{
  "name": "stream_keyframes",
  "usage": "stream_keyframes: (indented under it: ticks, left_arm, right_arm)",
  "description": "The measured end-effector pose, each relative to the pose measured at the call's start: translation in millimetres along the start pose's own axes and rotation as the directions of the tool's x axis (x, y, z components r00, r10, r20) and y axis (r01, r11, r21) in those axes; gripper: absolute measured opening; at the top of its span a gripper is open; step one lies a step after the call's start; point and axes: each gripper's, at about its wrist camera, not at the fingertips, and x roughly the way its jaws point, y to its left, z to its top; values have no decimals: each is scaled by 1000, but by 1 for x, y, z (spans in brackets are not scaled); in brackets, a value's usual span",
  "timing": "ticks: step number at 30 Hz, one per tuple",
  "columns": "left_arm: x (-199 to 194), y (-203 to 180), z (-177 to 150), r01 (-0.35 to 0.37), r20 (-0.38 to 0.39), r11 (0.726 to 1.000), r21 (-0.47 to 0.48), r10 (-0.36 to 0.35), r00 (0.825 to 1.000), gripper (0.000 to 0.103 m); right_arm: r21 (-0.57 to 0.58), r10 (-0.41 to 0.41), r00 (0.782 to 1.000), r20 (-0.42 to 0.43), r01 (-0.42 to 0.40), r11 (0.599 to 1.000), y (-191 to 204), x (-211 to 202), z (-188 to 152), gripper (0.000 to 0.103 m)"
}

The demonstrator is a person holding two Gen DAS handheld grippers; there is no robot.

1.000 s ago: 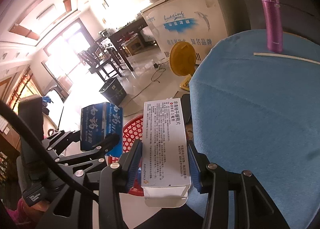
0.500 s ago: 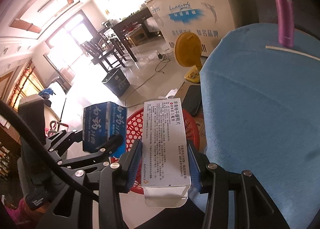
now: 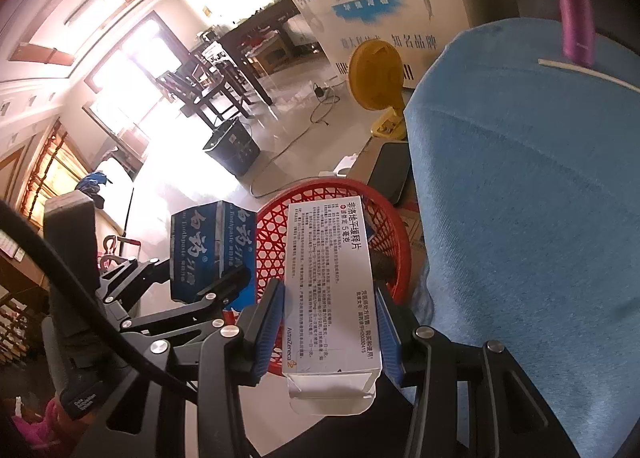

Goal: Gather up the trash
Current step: 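Lower both boxes into the red basket and open both tools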

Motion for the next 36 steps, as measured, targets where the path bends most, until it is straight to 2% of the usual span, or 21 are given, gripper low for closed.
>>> stream_keyframes:
  ticks: [36]
  left_arm:
    - [46,16,2,21,-94,1000,-16,-22,995,63]
  right_arm:
    - [69,-6,997,-71,11,998,-5,54,11,48]
